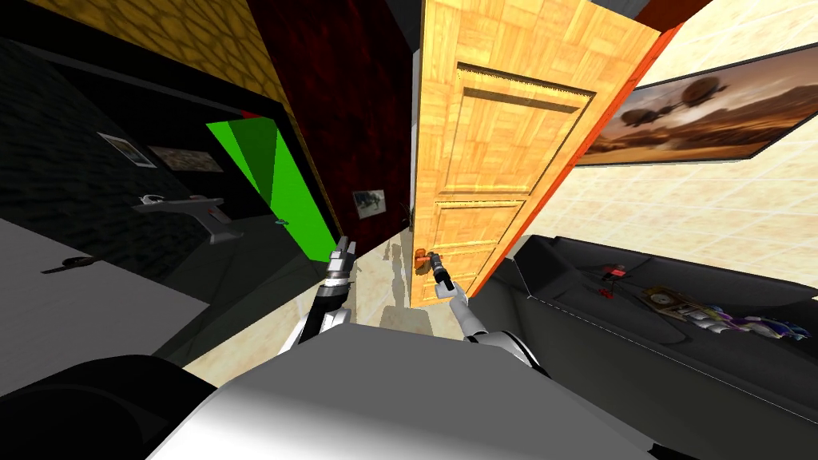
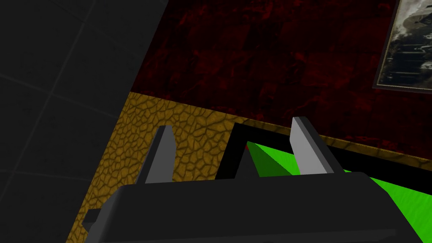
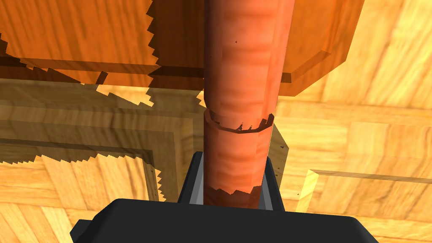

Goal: Push the door open

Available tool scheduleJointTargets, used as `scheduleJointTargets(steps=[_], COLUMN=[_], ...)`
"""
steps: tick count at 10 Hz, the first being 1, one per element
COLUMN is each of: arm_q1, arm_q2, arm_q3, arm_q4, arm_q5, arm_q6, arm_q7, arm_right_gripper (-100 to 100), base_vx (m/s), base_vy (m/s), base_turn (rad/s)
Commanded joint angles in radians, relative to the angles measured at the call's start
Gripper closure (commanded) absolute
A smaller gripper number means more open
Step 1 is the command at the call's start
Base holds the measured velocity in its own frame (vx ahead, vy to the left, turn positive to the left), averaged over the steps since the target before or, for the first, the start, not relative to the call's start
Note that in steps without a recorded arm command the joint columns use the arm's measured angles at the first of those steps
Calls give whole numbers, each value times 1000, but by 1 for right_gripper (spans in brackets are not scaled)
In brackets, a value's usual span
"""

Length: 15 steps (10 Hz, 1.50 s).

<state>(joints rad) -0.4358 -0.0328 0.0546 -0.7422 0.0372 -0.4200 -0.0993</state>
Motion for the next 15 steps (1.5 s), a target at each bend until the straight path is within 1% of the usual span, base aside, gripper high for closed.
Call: scheduleJointTargets(steps=[1,2,5,6,9,12,13,14,15], arm_q1=[0,0,-1,-1,-1,-1,0,-1,0], arm_q2=[0,-13,-24,-27,-31,-26,-36,-46,-48], arm_q3=[0,-18,-40,-52,-77,-105,-106,-126,-131], arm_q4=[0,0,2,3,5,7,13,13,13], arm_q5=[0,-6,-13,-17,-24,-33,-33,-40,-41], arm_q6=[0,0,-1,-1,-1,-2,-2,-4,-4], arm_q7=[0,6,13,17,26,35,33,39,41], arm_right_gripper=[100,100,100,100,100,100,100,100,100], base_vx=[70,108,123,130,140,162,67,127,174], base_vy=[48,78,142,161,132,146,43,90,139], base_turn=[-45,-47,-65,-65,-58,-70,-50,-63,-78])
